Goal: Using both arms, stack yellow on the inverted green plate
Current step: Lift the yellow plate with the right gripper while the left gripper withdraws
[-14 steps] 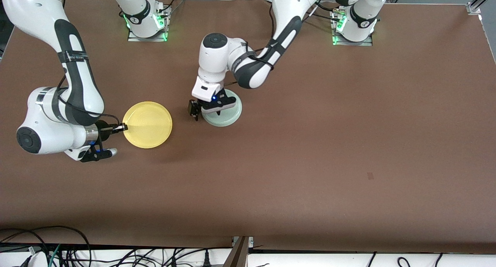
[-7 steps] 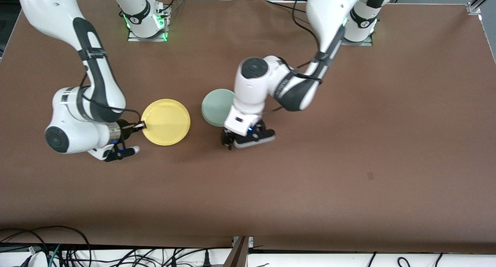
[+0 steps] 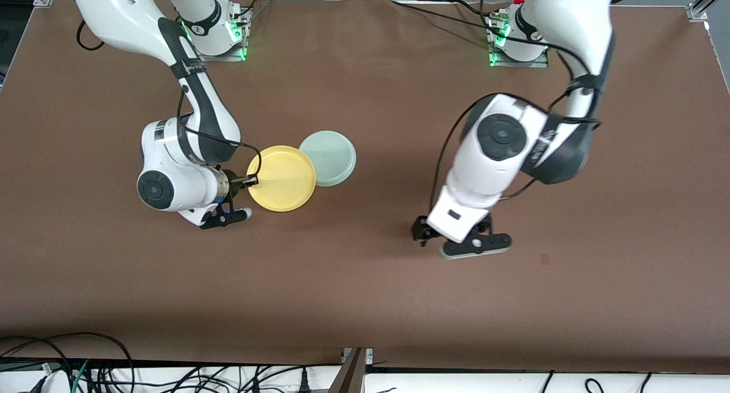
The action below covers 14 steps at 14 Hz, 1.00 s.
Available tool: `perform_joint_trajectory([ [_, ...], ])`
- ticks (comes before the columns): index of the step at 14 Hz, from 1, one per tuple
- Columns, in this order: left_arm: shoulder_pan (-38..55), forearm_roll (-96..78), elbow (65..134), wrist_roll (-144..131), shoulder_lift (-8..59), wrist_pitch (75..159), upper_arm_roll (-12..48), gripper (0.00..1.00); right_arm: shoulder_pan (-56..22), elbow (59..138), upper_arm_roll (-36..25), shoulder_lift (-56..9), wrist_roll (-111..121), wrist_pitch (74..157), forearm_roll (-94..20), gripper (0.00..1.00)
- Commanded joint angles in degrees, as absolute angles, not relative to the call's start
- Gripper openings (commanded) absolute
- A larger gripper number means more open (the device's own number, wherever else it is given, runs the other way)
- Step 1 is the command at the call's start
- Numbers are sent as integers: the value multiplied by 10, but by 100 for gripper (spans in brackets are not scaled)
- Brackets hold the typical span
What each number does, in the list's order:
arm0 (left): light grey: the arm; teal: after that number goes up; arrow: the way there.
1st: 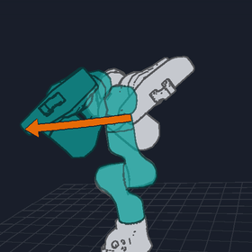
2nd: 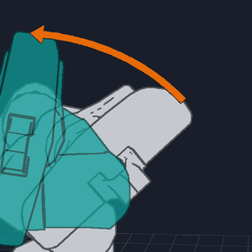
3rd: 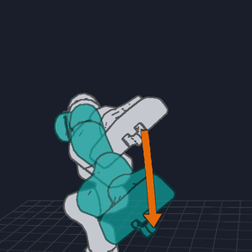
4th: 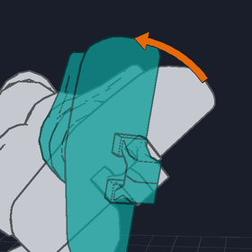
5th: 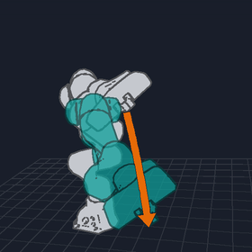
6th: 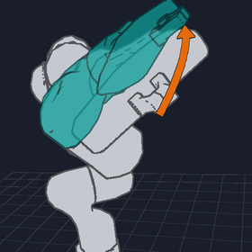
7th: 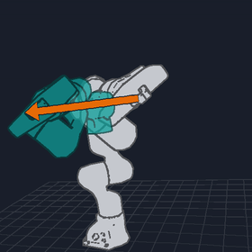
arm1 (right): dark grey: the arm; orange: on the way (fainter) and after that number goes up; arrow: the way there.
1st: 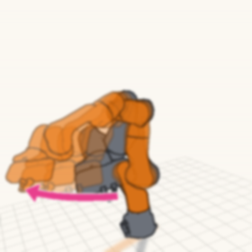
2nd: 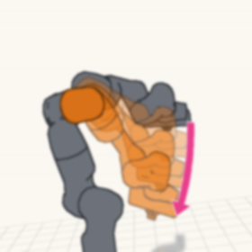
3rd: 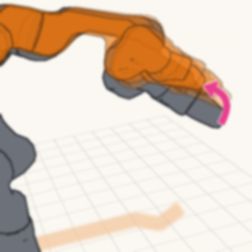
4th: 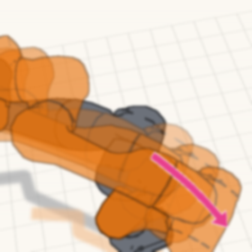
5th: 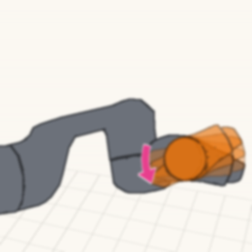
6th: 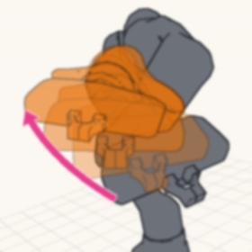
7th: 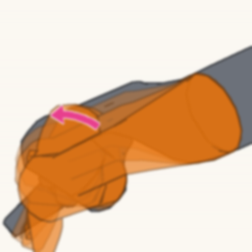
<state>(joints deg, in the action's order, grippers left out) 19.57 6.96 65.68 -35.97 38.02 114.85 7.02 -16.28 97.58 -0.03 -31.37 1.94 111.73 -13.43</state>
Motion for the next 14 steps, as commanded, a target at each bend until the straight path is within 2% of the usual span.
perform_joint_trajectory([
  [1,155,54,688,-270,320,1080,80,100,-163,1045,28,-257,-25,1142,-148,0],
  [4,113,54,703,-183,263,1001,80,100,-163,1115,75,-218,-81,1204,-149,0],
  [6,88,54,735,-136,222,981,80,100,-162,1163,96,-207,-99,1264,-149,0],
  [9,72,62,821,-120,144,979,79,100,-162,1222,124,-184,-139,1334,-149,0],
  [14,-11,55,971,-38,9,979,81,100,-163,1249,146,-188,-192,1392,-149,0],
])
